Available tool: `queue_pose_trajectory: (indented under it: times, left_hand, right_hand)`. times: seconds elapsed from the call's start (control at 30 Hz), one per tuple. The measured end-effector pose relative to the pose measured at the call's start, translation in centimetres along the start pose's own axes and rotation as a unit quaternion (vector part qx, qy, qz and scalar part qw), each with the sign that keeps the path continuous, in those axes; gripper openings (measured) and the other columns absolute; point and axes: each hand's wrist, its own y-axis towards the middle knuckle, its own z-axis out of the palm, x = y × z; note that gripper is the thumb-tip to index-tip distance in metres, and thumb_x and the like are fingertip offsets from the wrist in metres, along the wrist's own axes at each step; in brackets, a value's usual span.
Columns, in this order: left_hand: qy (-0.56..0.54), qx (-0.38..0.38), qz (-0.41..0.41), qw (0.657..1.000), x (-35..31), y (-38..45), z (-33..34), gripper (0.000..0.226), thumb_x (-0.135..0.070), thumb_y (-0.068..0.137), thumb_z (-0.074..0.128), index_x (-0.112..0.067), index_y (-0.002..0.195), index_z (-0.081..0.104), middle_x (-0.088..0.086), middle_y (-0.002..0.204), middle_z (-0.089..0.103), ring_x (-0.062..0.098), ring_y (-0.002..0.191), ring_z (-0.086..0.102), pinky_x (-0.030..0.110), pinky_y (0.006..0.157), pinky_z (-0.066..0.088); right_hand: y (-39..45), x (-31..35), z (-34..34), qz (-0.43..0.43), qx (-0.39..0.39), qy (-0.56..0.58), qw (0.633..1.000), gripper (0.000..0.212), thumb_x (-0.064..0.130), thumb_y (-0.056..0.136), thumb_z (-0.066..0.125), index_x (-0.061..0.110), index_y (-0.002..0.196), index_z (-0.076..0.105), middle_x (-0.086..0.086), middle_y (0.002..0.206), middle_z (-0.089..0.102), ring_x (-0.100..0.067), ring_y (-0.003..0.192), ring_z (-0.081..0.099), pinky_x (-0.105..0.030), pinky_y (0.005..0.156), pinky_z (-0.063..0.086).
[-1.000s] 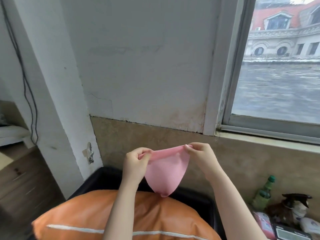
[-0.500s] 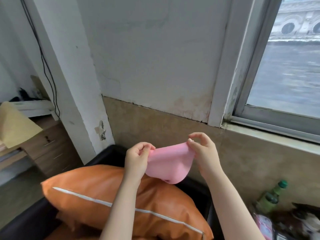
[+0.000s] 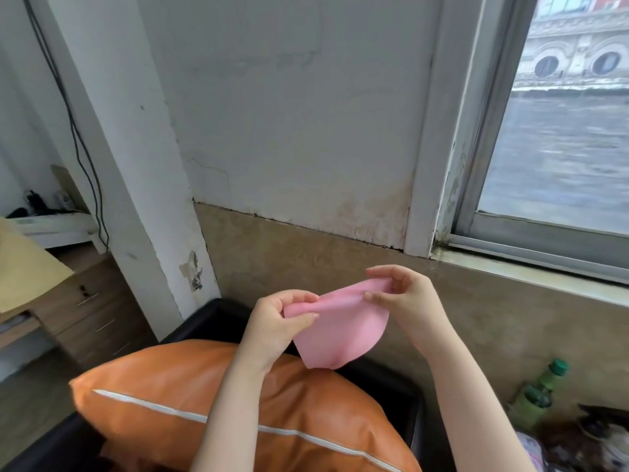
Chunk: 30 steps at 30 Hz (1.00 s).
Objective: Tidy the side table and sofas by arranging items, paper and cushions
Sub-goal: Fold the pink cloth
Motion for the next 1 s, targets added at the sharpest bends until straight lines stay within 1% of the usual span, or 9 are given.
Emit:
queue_pose_trajectory:
  times: [0.13, 0.2, 0.3, 0.4, 0.57, 0.7, 0.8, 0.9, 1.0]
  left_hand:
    - [0.05, -0.076, 0.026, 0.996, 0.2, 0.3, 0.5, 0.028, 0.003, 0.078, 0.064, -0.023, 0.076, 0.071, -0.016, 0.072, 0.069, -0.008, 0.07, 0.058, 0.005, 0.061, 0.042]
    - [0.058, -0.088, 0.03, 0.994, 0.3, 0.4, 0.5, 0.025, 0.0, 0.08, 0.064, -0.023, 0.074, 0.071, -0.018, 0.067, 0.068, -0.009, 0.067, 0.058, 0.005, 0.059, 0.041]
    - [0.079, -0.101, 0.049, 0.991, 0.9, 0.6, 0.7, 0.027, -0.003, 0.081, 0.068, -0.027, 0.07, 0.071, -0.01, 0.085, 0.066, -0.008, 0.077, 0.058, 0.003, 0.065, 0.04]
    - [0.093, -0.105, 0.051, 0.989, 0.9, 1.1, 0.8, 0.019, -0.006, 0.083, 0.069, -0.022, 0.072, 0.07, -0.012, 0.096, 0.06, -0.004, 0.084, 0.057, 0.0, 0.067, 0.038]
    - [0.074, -0.104, 0.053, 0.99, 0.1, 1.8, 2.1, 0.022, -0.009, 0.089, 0.061, -0.026, 0.074, 0.066, -0.011, 0.072, 0.065, -0.009, 0.063, 0.055, 0.007, 0.059, 0.038]
    - [0.041, -0.121, 0.053, 0.99, 0.0, 2.7, 2.8, 0.025, -0.008, 0.09, 0.059, -0.027, 0.074, 0.061, -0.011, 0.063, 0.056, -0.002, 0.055, 0.049, 0.015, 0.058, 0.039]
    - [-0.017, -0.1, 0.061, 0.993, -0.4, 3.2, 2.7, 0.029, -0.004, 0.092, 0.055, -0.024, 0.073, 0.065, -0.011, 0.061, 0.06, 0.0, 0.058, 0.051, 0.02, 0.06, 0.041]
    - [-0.019, -0.042, 0.076, 0.996, -0.9, 3.3, 2.6, 0.033, 0.001, 0.092, 0.053, -0.021, 0.072, 0.069, -0.015, 0.068, 0.068, -0.003, 0.066, 0.058, 0.011, 0.062, 0.043]
    - [-0.035, 0.006, 0.071, 0.997, -1.0, 3.5, 2.3, 0.03, 0.002, 0.091, 0.056, -0.019, 0.076, 0.071, -0.012, 0.07, 0.07, -0.001, 0.067, 0.06, 0.01, 0.063, 0.045]
  right_hand:
    - [0.3, -0.5, 0.8, -0.033, -0.01, -0.145, 0.989, 0.017, 0.007, 0.078, 0.072, 0.024, 0.078, 0.066, 0.011, 0.071, 0.06, -0.001, 0.068, 0.053, -0.012, 0.06, 0.038]
    - [0.3, -1.0, 1.2, -0.051, -0.037, -0.185, 0.981, 0.018, 0.008, 0.081, 0.069, 0.021, 0.07, 0.063, 0.01, 0.071, 0.058, -0.006, 0.069, 0.052, -0.007, 0.06, 0.035]
    - [0.2, -1.5, 1.4, -0.085, -0.053, -0.204, 0.974, 0.021, 0.007, 0.083, 0.067, 0.019, 0.067, 0.058, 0.012, 0.08, 0.05, -0.002, 0.074, 0.049, -0.003, 0.065, 0.034]
    - [0.1, -1.5, 1.1, -0.084, -0.056, -0.176, 0.979, 0.027, 0.007, 0.085, 0.063, 0.022, 0.065, 0.056, 0.013, 0.068, 0.055, 0.003, 0.065, 0.05, -0.007, 0.06, 0.036]
    - [0.3, -1.8, 0.5, -0.036, -0.117, -0.023, 0.992, 0.031, 0.006, 0.087, 0.06, 0.031, 0.068, 0.062, -0.002, 0.061, 0.065, -0.008, 0.057, 0.047, -0.023, 0.055, 0.036]
    - [0.5, -0.9, -0.3, -0.037, -0.065, 0.007, 0.997, 0.029, 0.001, 0.081, 0.065, 0.024, 0.064, 0.069, 0.016, 0.063, 0.067, 0.004, 0.063, 0.055, -0.007, 0.06, 0.04]
    - [0.7, -0.6, -1.1, -0.028, -0.001, -0.068, 0.997, 0.036, -0.001, 0.07, 0.075, 0.034, 0.071, 0.068, 0.015, 0.073, 0.066, 0.005, 0.066, 0.054, -0.006, 0.064, 0.041]
    - [1.1, -0.5, -1.5, -0.047, -0.03, -0.13, 0.99, 0.041, -0.005, 0.073, 0.069, 0.034, 0.067, 0.064, 0.014, 0.071, 0.062, 0.007, 0.062, 0.052, -0.006, 0.061, 0.04]
    - [1.2, -0.4, -1.8, -0.051, -0.061, -0.094, 0.992, 0.039, -0.007, 0.075, 0.067, 0.03, 0.062, 0.066, 0.012, 0.076, 0.063, 0.008, 0.067, 0.054, -0.006, 0.064, 0.04]
